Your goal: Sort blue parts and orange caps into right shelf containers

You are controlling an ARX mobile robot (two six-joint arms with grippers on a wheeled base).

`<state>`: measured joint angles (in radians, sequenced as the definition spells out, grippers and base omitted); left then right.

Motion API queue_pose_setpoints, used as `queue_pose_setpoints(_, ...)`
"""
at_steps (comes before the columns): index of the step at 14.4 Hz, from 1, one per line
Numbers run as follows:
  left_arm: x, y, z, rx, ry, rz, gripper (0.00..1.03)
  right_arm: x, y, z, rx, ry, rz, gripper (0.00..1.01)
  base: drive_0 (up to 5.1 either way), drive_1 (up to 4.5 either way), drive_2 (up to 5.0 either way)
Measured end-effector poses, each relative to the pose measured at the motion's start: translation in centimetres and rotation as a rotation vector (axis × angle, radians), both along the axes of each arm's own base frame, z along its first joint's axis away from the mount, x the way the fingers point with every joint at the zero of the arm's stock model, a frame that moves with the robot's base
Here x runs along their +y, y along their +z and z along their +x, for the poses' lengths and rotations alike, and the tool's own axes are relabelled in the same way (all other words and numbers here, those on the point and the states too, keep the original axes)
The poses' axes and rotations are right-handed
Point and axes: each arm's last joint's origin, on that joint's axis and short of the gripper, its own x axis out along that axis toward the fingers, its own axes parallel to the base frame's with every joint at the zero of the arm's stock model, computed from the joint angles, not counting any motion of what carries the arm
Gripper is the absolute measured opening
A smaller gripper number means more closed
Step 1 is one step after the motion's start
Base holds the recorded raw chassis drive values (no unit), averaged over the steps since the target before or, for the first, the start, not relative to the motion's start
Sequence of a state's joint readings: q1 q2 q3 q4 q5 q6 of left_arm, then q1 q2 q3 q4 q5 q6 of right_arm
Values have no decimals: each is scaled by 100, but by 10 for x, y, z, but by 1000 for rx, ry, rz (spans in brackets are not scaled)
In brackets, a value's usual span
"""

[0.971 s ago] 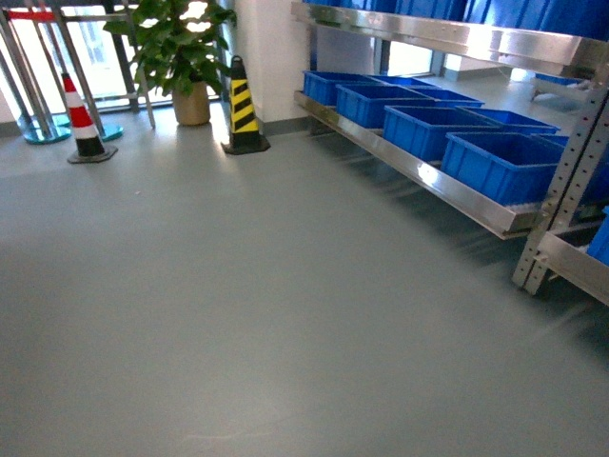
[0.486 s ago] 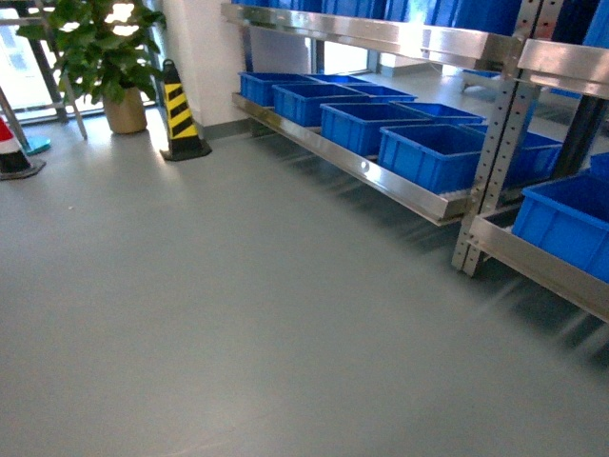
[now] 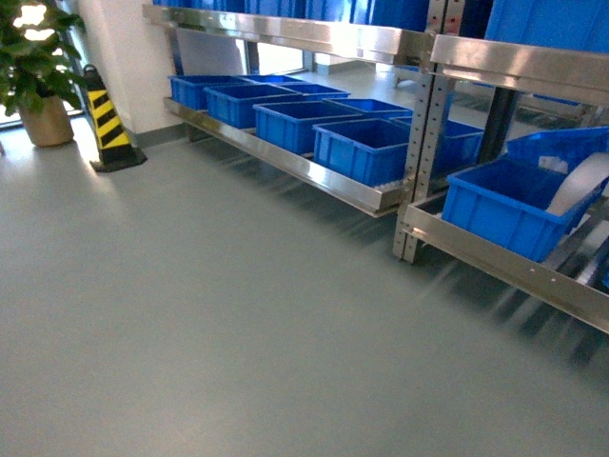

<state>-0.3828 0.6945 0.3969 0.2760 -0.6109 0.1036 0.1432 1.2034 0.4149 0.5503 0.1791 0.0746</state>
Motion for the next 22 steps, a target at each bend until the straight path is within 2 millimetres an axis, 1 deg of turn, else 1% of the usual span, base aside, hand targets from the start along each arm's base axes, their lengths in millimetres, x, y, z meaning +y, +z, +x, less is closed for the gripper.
queue_pose_setpoints(22,0,0,0,0,0,0,44,0,0,0,0,0,0,42,-150,-150,-150)
